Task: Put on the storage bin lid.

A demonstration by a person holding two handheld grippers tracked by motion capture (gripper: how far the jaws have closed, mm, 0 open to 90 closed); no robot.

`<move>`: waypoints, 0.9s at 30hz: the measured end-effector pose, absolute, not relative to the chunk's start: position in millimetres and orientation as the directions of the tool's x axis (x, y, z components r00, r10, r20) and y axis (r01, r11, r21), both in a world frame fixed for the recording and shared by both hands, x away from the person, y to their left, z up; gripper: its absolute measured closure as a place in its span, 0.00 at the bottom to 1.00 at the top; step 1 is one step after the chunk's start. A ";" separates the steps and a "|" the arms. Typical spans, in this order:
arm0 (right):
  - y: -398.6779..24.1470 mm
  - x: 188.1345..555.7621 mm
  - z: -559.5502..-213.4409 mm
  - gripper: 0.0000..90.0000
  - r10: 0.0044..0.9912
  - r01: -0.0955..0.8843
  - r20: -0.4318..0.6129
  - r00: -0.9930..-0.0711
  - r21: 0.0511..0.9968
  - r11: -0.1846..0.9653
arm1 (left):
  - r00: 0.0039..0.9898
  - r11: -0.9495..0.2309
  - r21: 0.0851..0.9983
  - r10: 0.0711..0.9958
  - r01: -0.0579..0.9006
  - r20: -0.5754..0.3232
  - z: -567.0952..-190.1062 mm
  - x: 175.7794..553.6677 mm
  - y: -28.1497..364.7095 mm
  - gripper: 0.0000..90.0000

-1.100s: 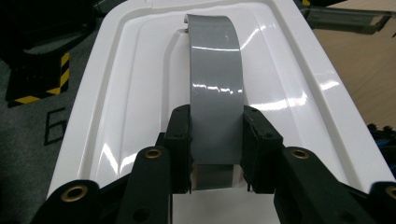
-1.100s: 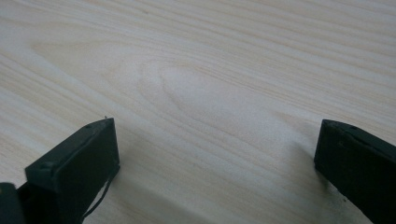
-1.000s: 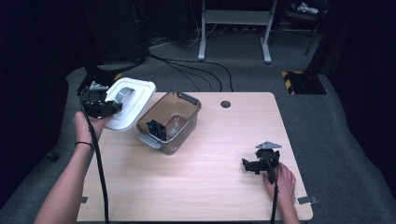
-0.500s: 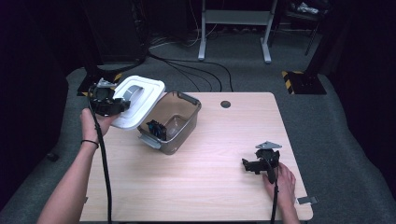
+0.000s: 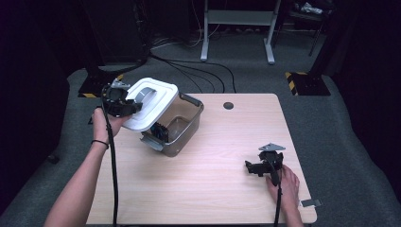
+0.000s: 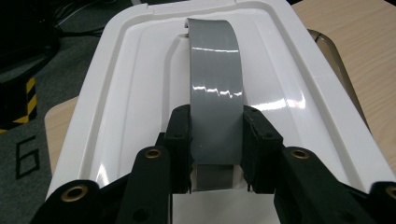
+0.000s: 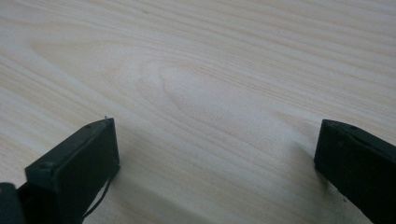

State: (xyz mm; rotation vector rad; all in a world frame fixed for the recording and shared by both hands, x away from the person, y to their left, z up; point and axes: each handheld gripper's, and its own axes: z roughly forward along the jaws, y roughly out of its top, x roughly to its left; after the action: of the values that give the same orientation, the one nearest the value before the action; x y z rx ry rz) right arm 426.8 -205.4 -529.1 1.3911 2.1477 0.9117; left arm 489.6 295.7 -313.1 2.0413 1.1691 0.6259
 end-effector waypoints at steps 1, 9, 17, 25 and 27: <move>-205.3 426.8 -529.1 0.00 0.912 0.635 0.003 -0.410 0.718 0.283 | 0.482 -0.355 0.761 0.874 0.542 0.064 -313.7 489.9 293.7 0.75; -205.4 426.9 -529.2 0.00 0.912 0.635 0.002 -0.410 0.719 0.284 | 0.515 -0.374 0.756 0.855 0.537 0.057 -317.6 491.9 280.2 0.75; -205.4 426.9 -529.1 0.00 0.912 0.635 0.002 -0.410 0.718 0.284 | 0.540 -0.406 0.742 0.839 0.534 0.070 -318.1 495.0 267.8 0.75; -205.4 426.9 -529.1 0.00 0.912 0.635 0.002 -0.410 0.718 0.284 | 0.561 -0.420 0.739 0.825 0.527 0.069 -321.5 497.9 254.9 0.75; -205.4 426.9 -529.1 0.00 0.912 0.635 0.002 -0.410 0.718 0.284 | 0.563 -0.423 0.735 0.823 0.530 0.068 -323.7 498.9 251.6 0.75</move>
State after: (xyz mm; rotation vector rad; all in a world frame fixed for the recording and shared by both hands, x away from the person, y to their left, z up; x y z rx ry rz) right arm 426.9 -205.4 -529.1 1.3904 2.1480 0.9118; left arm 498.9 251.6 -323.7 2.1221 1.0790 0.5598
